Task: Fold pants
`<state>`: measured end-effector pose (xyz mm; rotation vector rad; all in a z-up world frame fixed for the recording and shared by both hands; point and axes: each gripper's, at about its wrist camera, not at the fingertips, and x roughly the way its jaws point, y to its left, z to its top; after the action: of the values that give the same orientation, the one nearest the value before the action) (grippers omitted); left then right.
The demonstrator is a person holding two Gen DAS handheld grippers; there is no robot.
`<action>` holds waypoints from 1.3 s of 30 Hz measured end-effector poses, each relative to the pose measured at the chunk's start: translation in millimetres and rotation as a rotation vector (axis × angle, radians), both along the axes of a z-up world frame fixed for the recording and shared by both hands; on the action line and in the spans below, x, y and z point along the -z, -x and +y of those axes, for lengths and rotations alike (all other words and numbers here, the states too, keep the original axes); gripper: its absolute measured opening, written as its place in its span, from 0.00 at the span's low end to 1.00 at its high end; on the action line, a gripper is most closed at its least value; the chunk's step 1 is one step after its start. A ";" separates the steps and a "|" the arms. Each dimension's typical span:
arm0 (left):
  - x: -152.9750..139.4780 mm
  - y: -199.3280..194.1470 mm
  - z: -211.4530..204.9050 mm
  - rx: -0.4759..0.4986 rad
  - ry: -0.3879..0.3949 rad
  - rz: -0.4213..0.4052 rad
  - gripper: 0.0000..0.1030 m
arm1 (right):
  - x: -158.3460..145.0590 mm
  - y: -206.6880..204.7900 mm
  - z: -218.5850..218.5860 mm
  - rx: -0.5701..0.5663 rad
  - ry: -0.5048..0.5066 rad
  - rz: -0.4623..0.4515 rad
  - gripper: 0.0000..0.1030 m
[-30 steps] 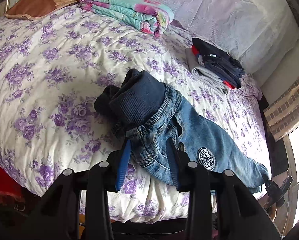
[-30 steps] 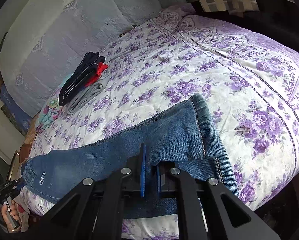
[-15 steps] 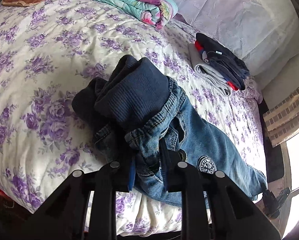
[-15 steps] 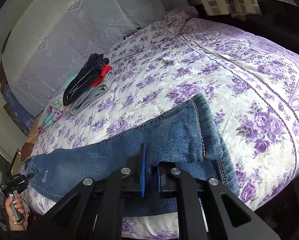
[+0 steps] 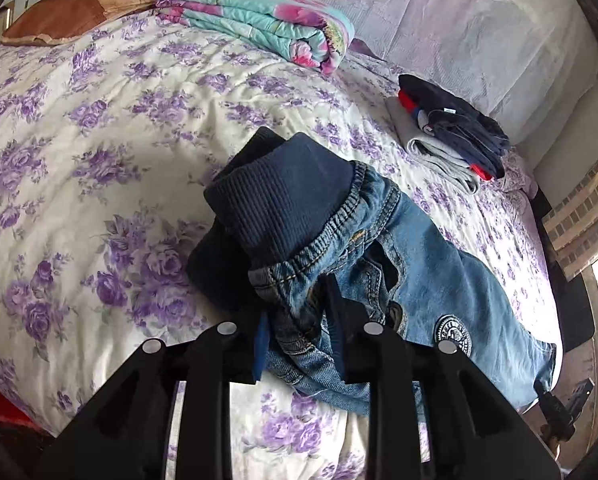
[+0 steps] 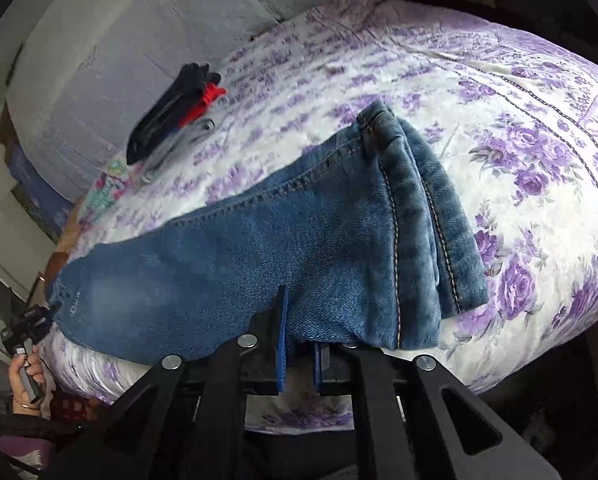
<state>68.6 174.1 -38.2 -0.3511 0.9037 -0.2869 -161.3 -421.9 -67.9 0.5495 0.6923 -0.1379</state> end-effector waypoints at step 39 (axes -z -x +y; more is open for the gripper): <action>13.7 12.6 -101.1 0.221 -0.208 -0.041 0.59 | -97.1 -215.2 131.1 -0.576 -0.225 0.039 0.69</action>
<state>56.0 73.0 -51.9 -0.0519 0.9238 -0.3978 53.8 -290.9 29.2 0.5424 0.8845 0.4732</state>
